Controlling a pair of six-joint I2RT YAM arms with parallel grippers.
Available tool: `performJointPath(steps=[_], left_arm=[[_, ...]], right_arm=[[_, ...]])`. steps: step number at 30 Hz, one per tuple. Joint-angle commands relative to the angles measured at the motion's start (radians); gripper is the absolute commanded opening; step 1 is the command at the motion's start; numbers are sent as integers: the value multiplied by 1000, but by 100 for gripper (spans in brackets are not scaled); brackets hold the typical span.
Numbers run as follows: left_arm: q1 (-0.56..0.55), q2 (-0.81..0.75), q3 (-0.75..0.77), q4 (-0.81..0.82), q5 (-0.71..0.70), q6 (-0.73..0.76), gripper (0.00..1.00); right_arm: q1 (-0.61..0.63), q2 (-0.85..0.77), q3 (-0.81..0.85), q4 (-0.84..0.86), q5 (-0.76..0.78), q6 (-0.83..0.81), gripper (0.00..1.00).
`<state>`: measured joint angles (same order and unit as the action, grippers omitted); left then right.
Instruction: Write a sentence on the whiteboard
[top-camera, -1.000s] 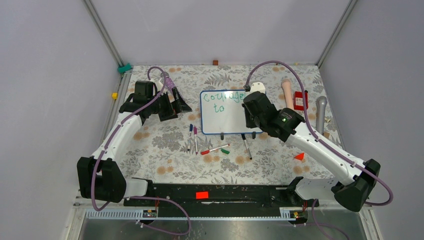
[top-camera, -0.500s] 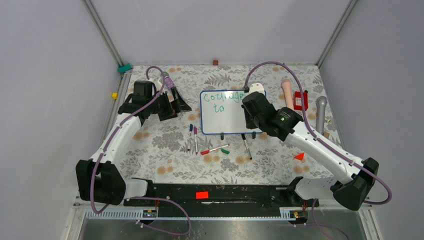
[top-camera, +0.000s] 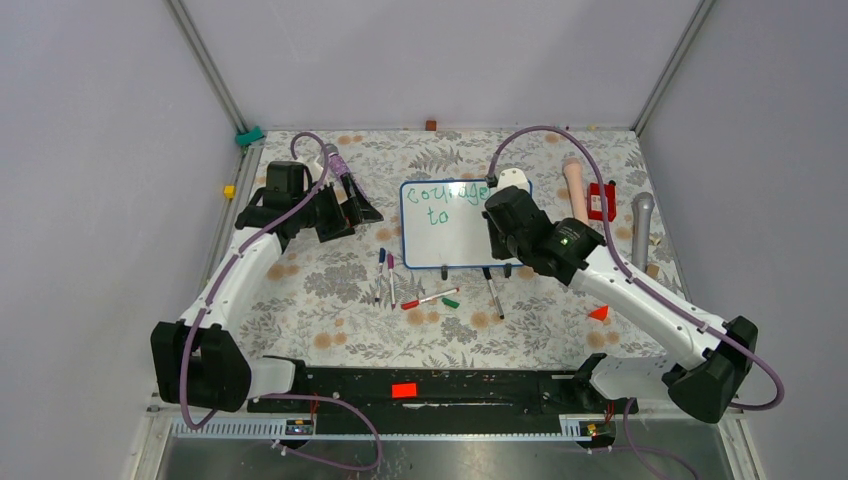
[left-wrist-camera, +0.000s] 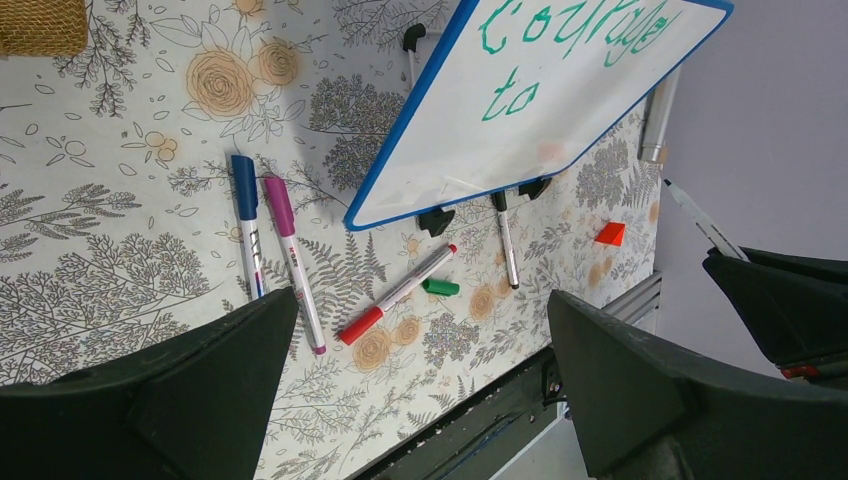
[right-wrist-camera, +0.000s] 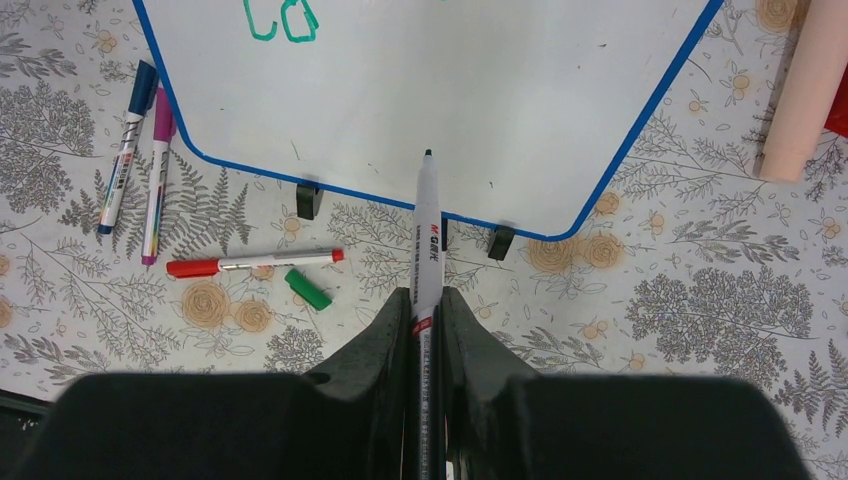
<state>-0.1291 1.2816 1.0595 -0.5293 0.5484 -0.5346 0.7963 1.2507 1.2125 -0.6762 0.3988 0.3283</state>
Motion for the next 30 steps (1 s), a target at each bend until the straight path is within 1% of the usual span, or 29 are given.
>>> performJointPath(steps=[1,5,10,16,22,30], left_arm=[[-3,-40,0,35,-17,-11,98],[-6,-36,-1,38,-19,-13,98],[-9,-35,3,40,-15,-19,98],[-9,-30,4,34,-9,-3,98],[-10,-17,21,33,-4,0,98],[-10,-7,28,34,-3,1,98]], right_arm=[[-5,-30,33,-3,-4,-8,0],[-5,-21,39,-3,-2,-16,0],[-5,-17,1,-3,-23,12,0],[-5,-21,28,-2,11,12,0],[-5,-16,6,-3,11,21,0],[-5,-11,24,-3,24,6,0]])
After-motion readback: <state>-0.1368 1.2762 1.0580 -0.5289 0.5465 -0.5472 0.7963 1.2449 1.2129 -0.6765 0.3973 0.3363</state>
